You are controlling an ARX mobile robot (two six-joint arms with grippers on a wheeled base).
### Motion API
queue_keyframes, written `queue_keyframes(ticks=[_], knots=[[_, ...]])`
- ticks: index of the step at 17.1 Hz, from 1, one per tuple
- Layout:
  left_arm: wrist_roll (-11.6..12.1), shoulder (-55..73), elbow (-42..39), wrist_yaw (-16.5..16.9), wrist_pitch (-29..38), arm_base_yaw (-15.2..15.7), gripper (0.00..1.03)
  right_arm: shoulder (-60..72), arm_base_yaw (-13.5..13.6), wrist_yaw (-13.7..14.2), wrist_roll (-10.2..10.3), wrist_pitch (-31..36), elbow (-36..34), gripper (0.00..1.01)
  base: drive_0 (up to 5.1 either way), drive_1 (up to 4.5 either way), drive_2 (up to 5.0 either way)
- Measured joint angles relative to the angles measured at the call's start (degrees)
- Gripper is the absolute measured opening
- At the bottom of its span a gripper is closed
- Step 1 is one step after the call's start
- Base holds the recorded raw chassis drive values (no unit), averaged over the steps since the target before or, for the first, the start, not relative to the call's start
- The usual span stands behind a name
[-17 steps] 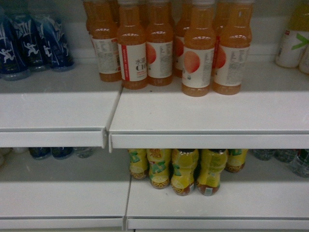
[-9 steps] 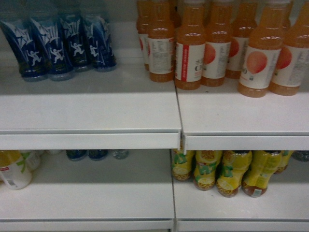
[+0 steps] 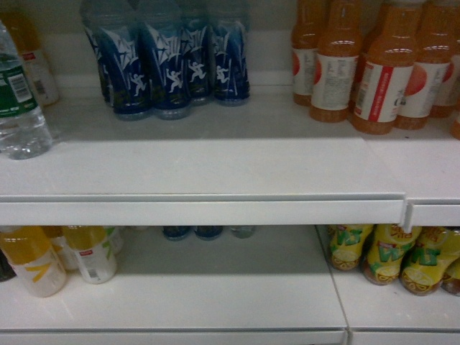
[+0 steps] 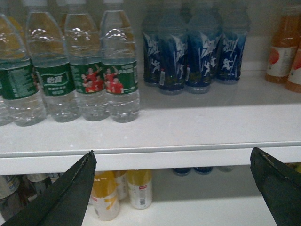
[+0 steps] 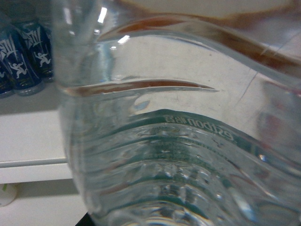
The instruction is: Move water from second to third shelf
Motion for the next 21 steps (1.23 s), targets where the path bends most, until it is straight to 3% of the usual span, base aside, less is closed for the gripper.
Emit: queue_keyframes(ticks=[21], knots=[[0.0,0.0,0.0,0.0,0.1,0.0,0.98,0.0,0.0,-0.1,0.0,0.1,0.0,0.41,-5.0,2.41,2.4]])
